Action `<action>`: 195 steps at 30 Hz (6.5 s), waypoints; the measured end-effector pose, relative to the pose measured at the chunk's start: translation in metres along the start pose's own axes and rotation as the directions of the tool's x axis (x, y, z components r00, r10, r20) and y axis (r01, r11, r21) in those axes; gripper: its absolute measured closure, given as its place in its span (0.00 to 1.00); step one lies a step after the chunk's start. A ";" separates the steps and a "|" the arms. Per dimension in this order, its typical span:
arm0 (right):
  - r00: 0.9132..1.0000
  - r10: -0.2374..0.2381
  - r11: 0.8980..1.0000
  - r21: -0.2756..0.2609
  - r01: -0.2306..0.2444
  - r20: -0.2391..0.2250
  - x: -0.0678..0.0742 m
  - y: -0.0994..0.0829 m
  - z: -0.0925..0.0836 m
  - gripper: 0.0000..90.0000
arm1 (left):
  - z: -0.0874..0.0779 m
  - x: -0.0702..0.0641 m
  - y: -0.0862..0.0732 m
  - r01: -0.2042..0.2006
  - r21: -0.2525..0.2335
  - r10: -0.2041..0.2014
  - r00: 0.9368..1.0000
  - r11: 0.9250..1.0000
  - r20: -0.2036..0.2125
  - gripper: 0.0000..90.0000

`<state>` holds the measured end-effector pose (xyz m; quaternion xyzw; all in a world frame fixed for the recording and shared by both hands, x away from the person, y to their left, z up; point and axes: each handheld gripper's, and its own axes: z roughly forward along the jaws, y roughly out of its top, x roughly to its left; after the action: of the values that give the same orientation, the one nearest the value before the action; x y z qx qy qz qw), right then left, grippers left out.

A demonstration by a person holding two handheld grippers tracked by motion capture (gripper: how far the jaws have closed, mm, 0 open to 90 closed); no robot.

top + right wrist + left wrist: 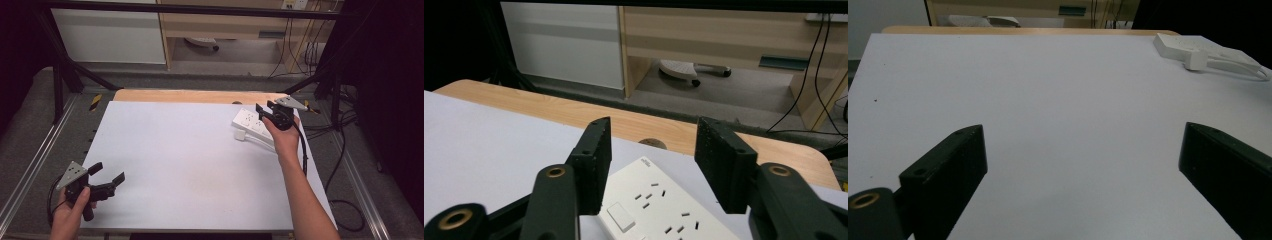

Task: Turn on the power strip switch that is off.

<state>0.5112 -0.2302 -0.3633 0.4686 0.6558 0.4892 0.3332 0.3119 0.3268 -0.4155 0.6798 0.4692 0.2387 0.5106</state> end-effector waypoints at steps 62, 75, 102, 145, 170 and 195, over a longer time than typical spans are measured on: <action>0.999 -0.041 0.999 0.016 0.041 0.008 0.005 -0.030 0.044 1.00 | 0.002 0.003 -0.001 0.014 0.009 -0.014 1.000 1.000 -0.012 0.06; 0.999 -0.031 0.999 0.006 0.032 -0.007 0.009 -0.041 0.054 1.00 | 0.003 0.006 -0.003 0.024 0.018 -0.023 0.999 1.000 -0.030 0.06; 1.000 -0.013 0.999 0.039 0.013 -0.007 0.011 -0.053 0.065 1.00 | 0.003 0.005 -0.003 0.019 0.017 -0.018 0.999 1.000 -0.031 0.06; 1.000 -0.019 0.996 0.086 0.019 0.007 0.022 -0.075 0.062 1.00 | 0.001 0.003 -0.002 0.015 0.000 -0.015 1.000 1.000 -0.023 0.06; 1.000 -0.017 0.995 0.103 0.015 0.019 0.021 -0.078 0.063 1.00 | 0.001 0.003 -0.001 0.012 0.000 -0.012 1.000 1.000 -0.021 0.06; 0.999 -0.020 0.989 0.144 0.016 0.026 0.022 -0.078 0.065 1.00 | 0.001 0.003 -0.001 0.012 0.000 -0.012 1.000 1.000 -0.020 0.06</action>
<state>0.5398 -0.1940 -0.4565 0.4922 0.6890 0.4311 0.3118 0.3133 0.3288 -0.4176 0.6745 0.4786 0.2423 0.5073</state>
